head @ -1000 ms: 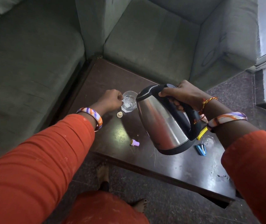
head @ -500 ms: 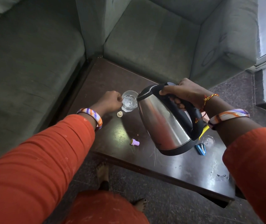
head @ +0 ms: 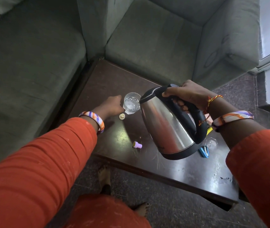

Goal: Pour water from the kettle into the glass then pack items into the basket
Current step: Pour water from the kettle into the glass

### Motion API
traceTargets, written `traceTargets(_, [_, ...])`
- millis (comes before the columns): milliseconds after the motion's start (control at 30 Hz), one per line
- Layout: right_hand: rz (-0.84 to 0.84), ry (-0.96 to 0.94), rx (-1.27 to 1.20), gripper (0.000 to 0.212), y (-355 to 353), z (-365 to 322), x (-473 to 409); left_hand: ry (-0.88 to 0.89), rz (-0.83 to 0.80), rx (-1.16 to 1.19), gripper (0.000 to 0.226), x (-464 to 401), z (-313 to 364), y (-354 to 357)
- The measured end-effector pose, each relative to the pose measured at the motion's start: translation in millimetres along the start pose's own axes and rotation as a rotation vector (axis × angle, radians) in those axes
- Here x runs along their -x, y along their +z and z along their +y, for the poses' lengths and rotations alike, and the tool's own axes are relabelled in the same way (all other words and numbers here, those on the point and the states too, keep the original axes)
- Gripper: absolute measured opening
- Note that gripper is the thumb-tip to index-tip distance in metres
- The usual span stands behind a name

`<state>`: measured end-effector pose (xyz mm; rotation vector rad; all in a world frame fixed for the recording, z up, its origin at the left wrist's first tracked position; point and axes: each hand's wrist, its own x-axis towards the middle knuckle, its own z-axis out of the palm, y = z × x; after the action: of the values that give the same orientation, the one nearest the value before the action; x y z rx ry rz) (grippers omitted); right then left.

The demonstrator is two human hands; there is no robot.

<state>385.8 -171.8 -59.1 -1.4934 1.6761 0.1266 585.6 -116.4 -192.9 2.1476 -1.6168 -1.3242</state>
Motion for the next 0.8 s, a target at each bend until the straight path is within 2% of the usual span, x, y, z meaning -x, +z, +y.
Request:
traceTargets(333, [0.012,-0.003,-0.009,0.033,-2.1,1.6,5.3,-0.003,-0.037,-0.018,0.051,6.8,4.3,0.1])
traceTargets(800, [0.031,0.006,-0.027,0.033,-4.0,2.8,8.7,0.035,-0.04,-0.063,0.037,17.3,14.5,1.6])
